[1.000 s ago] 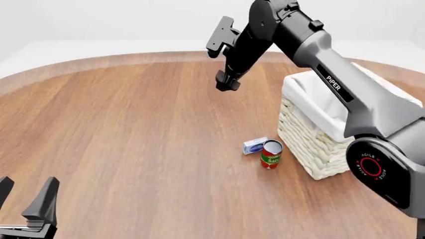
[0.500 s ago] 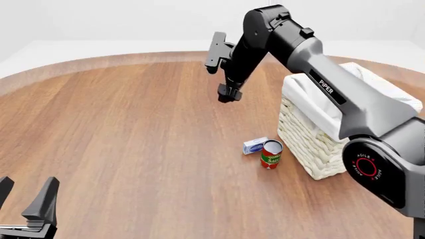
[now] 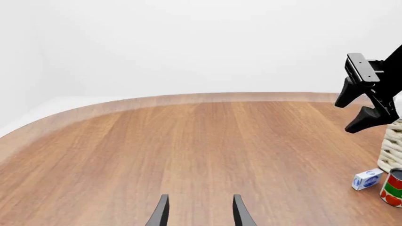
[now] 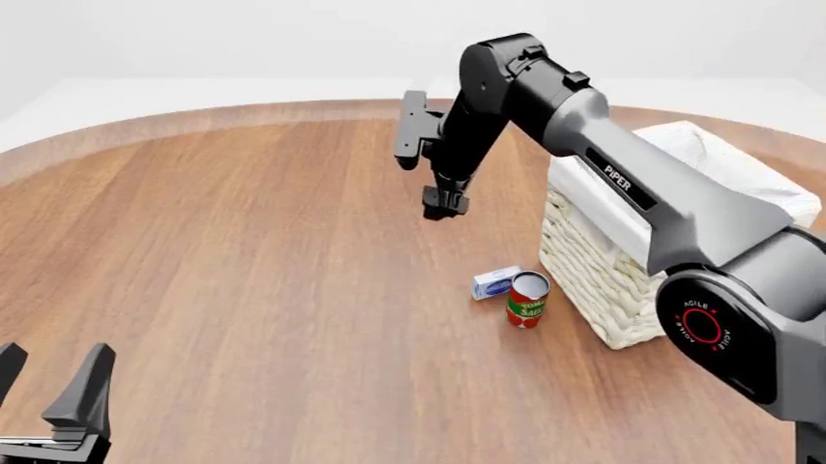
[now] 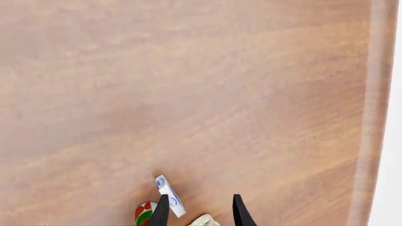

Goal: Pick up the alphabet soup and the cream cheese box, and put them in the basket.

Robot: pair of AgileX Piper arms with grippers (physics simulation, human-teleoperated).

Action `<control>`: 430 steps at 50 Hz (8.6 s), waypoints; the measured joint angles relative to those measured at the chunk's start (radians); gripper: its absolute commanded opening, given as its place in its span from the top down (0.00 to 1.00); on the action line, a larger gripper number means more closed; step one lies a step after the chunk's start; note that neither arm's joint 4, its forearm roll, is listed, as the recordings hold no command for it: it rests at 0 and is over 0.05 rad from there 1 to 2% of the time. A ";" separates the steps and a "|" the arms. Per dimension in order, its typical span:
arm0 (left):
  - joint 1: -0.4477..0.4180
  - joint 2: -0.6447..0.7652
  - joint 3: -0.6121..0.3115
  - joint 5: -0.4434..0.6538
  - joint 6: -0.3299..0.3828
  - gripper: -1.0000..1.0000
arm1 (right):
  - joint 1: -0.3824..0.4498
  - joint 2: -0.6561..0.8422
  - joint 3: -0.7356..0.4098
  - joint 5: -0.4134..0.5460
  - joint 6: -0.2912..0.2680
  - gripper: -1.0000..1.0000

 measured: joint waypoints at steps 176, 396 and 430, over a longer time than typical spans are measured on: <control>0.000 0.000 0.000 0.000 0.000 0.00 | -0.084 0.084 0.352 -0.161 -0.308 0.00; 0.000 0.000 0.000 0.000 0.000 0.00 | -0.140 -0.327 0.215 -0.409 0.174 1.00; 0.000 0.000 0.000 0.000 0.000 0.00 | -0.283 -0.565 0.578 -0.794 0.546 1.00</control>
